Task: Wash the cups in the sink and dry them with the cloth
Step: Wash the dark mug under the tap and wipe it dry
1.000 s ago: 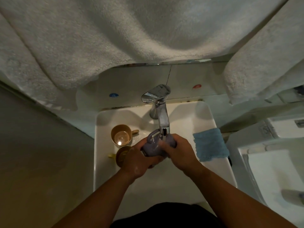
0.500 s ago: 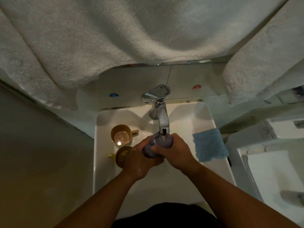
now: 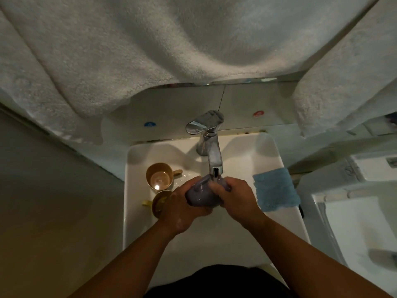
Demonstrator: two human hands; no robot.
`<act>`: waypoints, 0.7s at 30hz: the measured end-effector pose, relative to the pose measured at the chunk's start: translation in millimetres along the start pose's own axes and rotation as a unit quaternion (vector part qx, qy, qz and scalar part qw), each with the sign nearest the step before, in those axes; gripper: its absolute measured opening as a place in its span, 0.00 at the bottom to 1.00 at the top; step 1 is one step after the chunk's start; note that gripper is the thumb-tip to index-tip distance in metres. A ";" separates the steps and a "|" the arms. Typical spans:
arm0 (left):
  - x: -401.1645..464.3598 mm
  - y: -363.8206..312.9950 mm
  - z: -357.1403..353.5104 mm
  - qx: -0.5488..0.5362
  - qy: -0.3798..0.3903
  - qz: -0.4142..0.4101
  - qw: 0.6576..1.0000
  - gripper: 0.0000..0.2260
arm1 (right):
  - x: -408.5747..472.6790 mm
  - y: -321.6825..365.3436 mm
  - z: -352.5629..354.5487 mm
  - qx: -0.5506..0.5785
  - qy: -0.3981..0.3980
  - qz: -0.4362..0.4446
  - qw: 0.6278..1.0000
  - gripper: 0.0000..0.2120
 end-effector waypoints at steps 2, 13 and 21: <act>0.5 2.5 3.0 -0.006 0.007 0.013 1.000 0.39 | -3.4 -2.2 1.5 -0.036 0.058 0.057 0.996 0.06; -1.2 -12.0 10.0 0.055 0.035 -0.010 0.998 0.38 | 1.1 -6.5 22.2 0.067 0.095 -0.001 0.993 0.08; -3.1 -12.7 13.9 0.107 0.014 -0.068 0.992 0.37 | 3.7 -4.4 6.6 0.078 0.030 -0.062 0.995 0.14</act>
Point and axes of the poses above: each hand's wrist, its own x-axis towards the middle knuckle, its own z-axis out of the back of the hand, y = z × x, the point moved 2 cm from there along x, towards the middle knuckle, and after that the axes turned 9 degrees about -x, right-handed, at the moved point
